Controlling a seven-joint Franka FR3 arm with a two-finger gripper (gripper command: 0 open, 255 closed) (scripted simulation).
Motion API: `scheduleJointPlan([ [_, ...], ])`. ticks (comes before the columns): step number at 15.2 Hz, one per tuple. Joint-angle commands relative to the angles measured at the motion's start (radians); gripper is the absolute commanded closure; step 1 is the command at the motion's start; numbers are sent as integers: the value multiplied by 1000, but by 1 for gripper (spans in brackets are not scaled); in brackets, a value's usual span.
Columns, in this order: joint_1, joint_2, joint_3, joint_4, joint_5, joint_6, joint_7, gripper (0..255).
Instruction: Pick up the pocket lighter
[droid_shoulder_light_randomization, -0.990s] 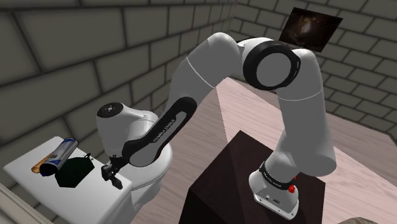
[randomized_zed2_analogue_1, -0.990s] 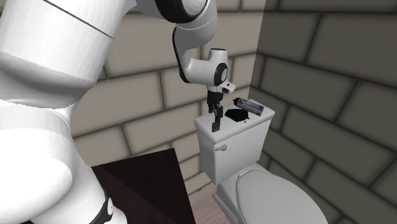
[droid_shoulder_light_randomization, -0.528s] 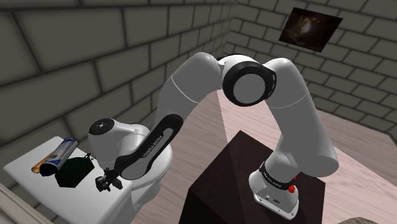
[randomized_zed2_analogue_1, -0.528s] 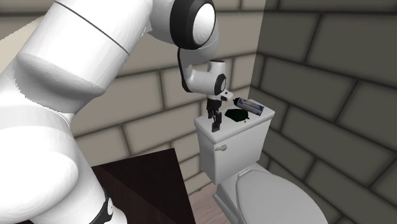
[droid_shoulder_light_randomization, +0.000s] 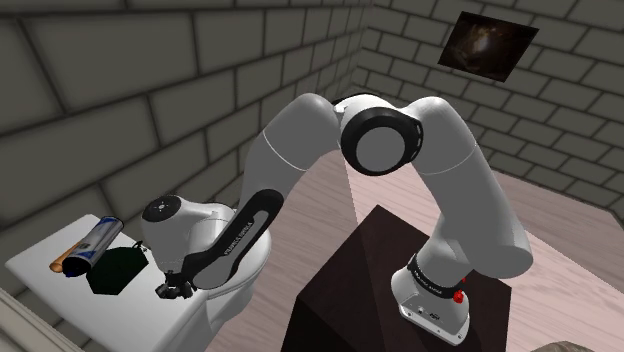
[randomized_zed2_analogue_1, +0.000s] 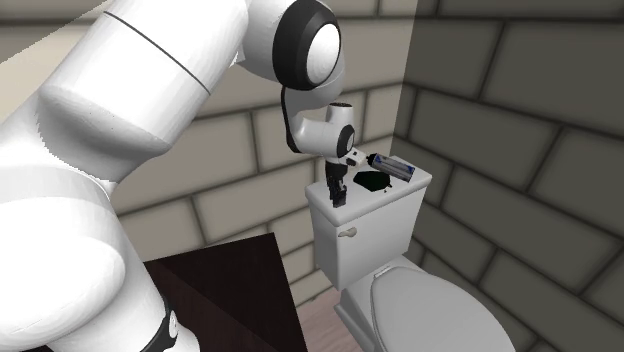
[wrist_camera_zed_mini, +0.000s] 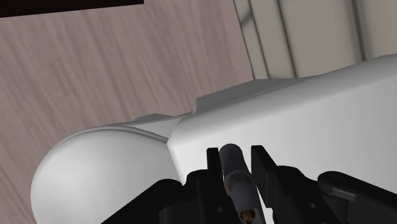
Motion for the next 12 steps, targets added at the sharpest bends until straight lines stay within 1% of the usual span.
scheduleJointPlan([
  [1,0,1,0,0,0,1,0,255],
  [7,1,0,0,0,0,0,1,255],
  [12,-13,-58,17,-27,13,-32,-7,255],
])
